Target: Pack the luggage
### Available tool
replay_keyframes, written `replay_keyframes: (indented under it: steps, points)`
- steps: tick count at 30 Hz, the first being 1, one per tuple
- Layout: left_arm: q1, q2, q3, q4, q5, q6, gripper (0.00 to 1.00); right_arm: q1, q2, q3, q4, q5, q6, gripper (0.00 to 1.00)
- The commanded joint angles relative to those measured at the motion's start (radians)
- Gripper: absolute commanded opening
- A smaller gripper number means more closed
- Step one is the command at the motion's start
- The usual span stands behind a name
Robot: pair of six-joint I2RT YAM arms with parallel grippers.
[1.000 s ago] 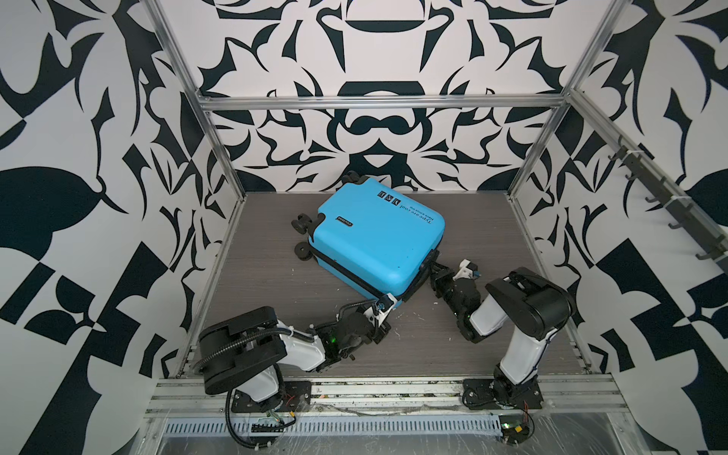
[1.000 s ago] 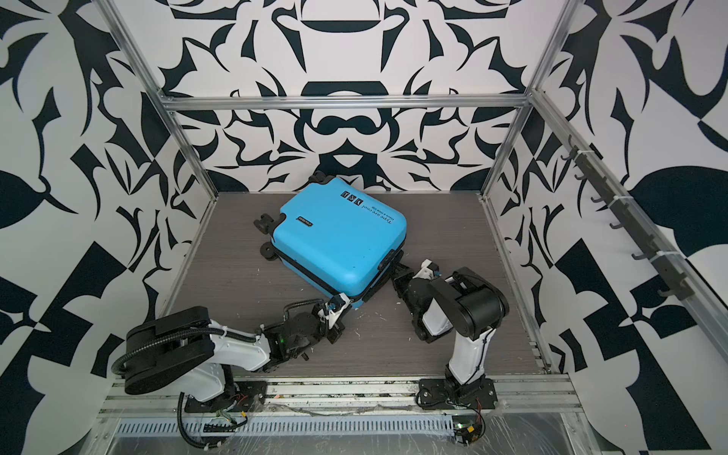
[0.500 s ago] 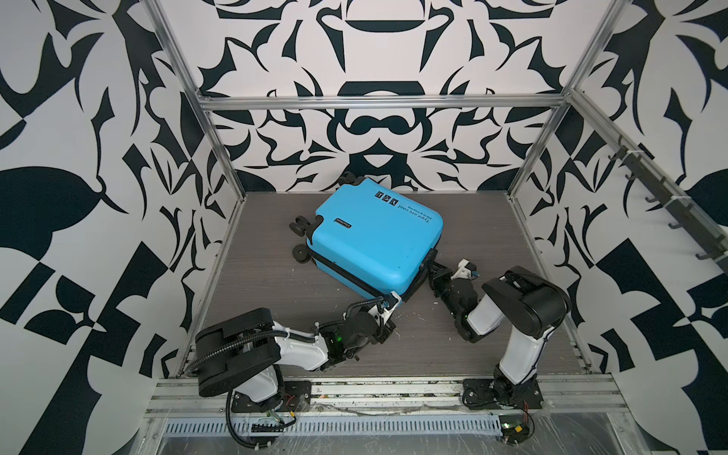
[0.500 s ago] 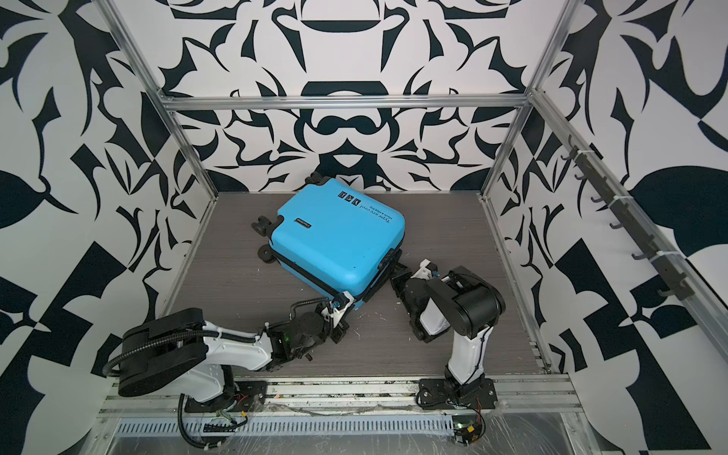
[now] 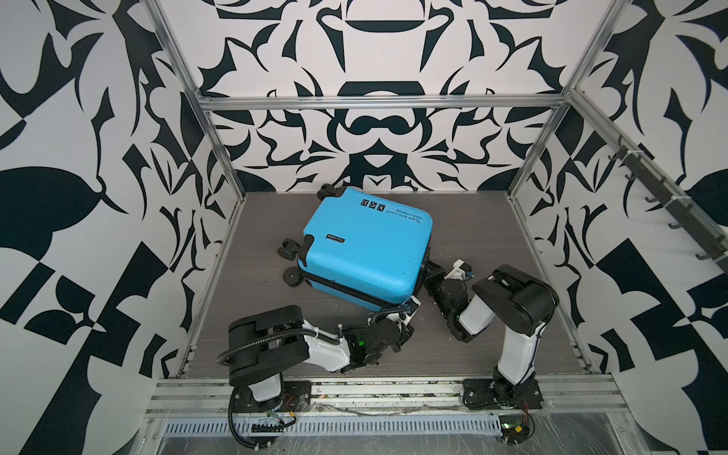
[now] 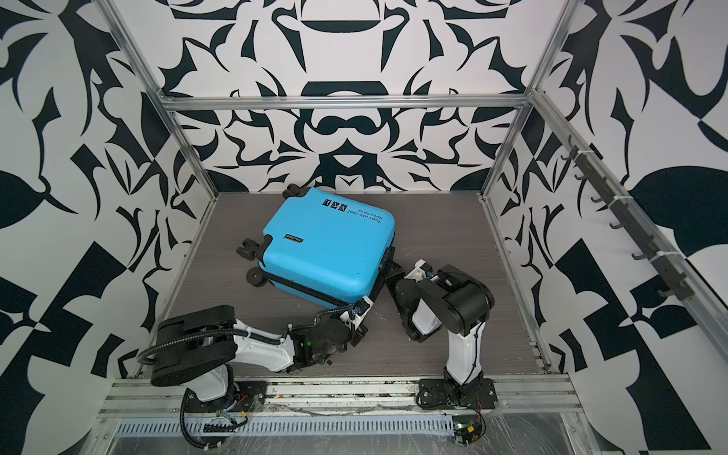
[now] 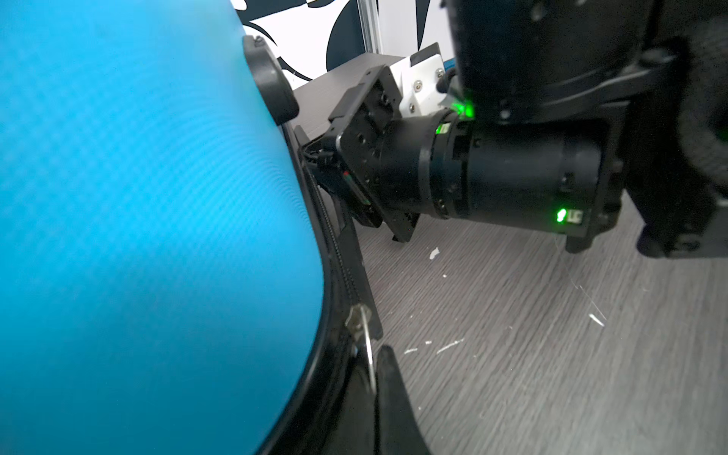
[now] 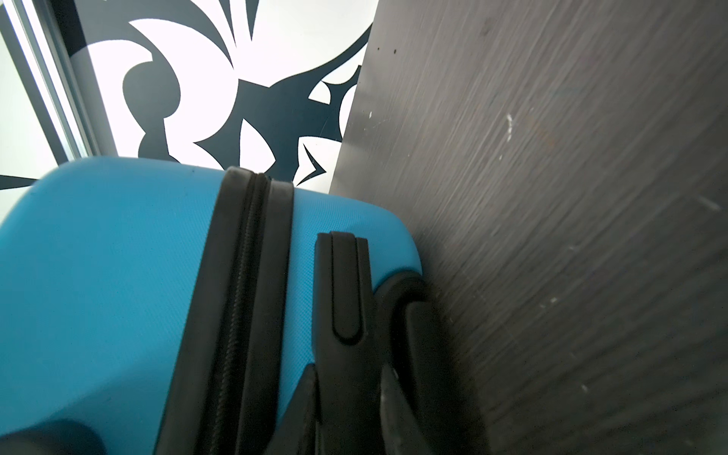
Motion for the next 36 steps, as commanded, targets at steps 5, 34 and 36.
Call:
replay_keyframes:
  steps: [5,34,36]
  points:
    - [-0.025,0.068,0.167,0.197,-0.108,0.111,0.00,0.187,0.011,0.003,-0.066,-0.291,0.064,0.00]
    - [-0.021,-0.274,-0.129,0.146,-0.394,0.031,0.00,0.551,0.083,0.183,-0.066,-0.148,0.033,0.00]
    - [-0.014,-0.226,-0.124,0.253,-0.324,0.063,0.00,0.565,0.093,0.193,-0.065,-0.147,0.036,0.00]
